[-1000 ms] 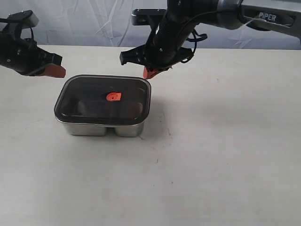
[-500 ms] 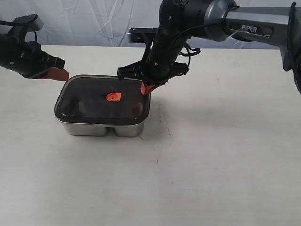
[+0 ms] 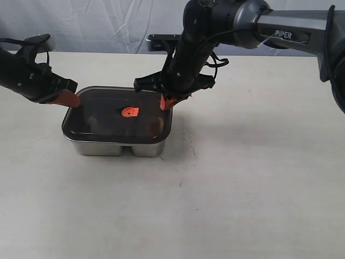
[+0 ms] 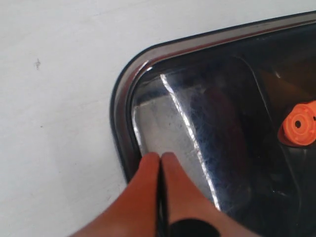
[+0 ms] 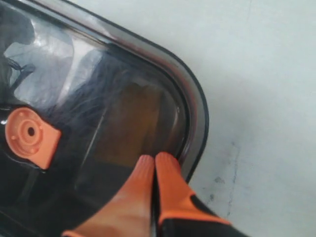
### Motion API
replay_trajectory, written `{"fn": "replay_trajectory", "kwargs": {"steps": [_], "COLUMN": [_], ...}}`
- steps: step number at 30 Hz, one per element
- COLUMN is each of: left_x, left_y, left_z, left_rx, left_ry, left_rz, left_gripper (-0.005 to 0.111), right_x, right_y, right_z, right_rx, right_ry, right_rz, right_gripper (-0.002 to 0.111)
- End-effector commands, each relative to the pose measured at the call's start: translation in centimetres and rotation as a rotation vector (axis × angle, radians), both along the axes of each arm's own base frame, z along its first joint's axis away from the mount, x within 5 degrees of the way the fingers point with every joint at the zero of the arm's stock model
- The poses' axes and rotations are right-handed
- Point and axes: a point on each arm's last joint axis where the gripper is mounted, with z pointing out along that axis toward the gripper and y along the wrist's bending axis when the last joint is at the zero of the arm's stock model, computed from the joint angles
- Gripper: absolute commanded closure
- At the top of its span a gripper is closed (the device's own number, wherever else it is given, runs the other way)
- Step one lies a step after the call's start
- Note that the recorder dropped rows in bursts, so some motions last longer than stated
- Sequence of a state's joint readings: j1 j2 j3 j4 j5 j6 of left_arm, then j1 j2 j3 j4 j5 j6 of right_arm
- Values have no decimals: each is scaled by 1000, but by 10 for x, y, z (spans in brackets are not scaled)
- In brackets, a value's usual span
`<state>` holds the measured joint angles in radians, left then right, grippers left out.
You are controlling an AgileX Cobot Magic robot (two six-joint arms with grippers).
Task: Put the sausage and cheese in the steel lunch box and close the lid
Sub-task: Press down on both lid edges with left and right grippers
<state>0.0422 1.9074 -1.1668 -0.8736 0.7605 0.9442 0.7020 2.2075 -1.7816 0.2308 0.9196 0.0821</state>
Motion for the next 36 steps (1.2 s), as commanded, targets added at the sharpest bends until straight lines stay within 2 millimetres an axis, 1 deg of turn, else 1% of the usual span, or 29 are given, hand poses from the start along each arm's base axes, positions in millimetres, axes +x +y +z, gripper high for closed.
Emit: {"fn": "replay_trajectory", "kwargs": {"steps": [1, 4, 7, 11, 13, 15, 17, 24, 32, 36], "left_x": [-1, -1, -3, -5, -6, -7, -7, -8, -5, -6], "left_y": [0, 0, -3, -19, -28, -35, -37, -33, -33, -29], "left_z": [-4, -6, -17, -38, -44, -44, -43, -44, -38, -46], "left_rx": [27, 35, 62, 80, 84, 87, 86, 125, 126, 170], "left_ry": [14, 18, 73, 145, 159, 155, 152, 183, 168, 210], "left_rz": [-26, -27, -40, -85, -108, -125, -127, -104, -100, -86], "left_gripper": [107, 107, 107, 107, 107, 107, 107, 107, 107, 107], "right_x": [0, -1, -1, -2, -2, -2, -3, -2, -2, -3], "right_y": [-1, -1, -1, -2, -2, -2, -2, -2, -2, -3], "right_z": [-13, -13, -15, -17, -17, -17, -17, -17, -17, -27], "right_rx": [-25, -29, -33, -43, -43, -44, -49, -47, -48, -72], "right_ry": [32, 38, 44, 56, 56, 58, 65, 62, 56, 88], "right_rz": [17, 19, 19, 24, 24, 25, 27, 26, 28, 33], "right_gripper": [108, 108, 108, 108, 108, 108, 108, 108, 108, 108]}}
